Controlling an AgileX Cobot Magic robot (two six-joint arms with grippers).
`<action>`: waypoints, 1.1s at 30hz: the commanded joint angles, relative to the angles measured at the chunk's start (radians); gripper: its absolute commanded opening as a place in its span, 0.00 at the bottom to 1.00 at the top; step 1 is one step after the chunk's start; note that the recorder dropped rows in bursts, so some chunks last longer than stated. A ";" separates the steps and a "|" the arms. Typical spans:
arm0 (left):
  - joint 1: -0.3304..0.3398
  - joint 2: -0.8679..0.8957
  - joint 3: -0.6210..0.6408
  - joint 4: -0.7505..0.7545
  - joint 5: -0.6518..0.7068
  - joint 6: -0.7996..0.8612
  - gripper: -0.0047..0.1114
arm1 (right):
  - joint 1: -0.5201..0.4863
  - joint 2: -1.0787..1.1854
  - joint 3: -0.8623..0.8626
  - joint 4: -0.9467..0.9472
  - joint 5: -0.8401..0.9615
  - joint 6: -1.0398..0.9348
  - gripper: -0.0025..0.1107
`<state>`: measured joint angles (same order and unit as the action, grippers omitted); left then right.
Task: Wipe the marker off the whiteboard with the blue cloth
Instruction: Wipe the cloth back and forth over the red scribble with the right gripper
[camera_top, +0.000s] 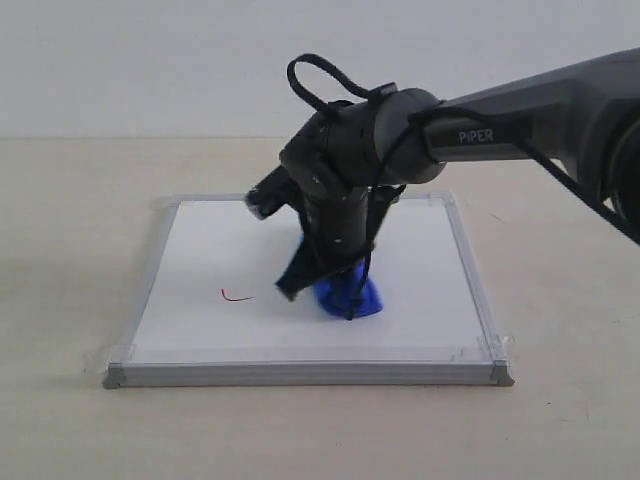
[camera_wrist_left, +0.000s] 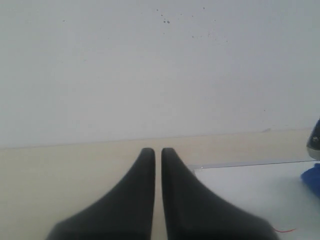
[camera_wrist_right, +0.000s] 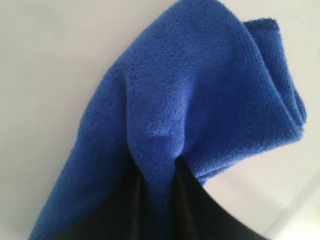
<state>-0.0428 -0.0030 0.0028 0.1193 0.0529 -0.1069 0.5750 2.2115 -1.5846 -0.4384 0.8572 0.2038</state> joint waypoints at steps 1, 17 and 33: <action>-0.002 0.003 -0.003 -0.006 -0.001 -0.006 0.08 | -0.034 0.035 0.026 -0.328 0.235 0.146 0.02; -0.002 0.003 -0.003 -0.006 -0.001 -0.006 0.08 | 0.198 0.035 -0.065 0.496 -0.233 -0.342 0.02; -0.002 0.003 -0.003 -0.006 -0.001 -0.006 0.08 | 0.182 0.133 -0.095 0.325 -0.241 -0.171 0.02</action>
<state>-0.0428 -0.0030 0.0028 0.1193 0.0529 -0.1069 0.7077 2.2869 -1.6931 -0.3546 0.7071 0.1562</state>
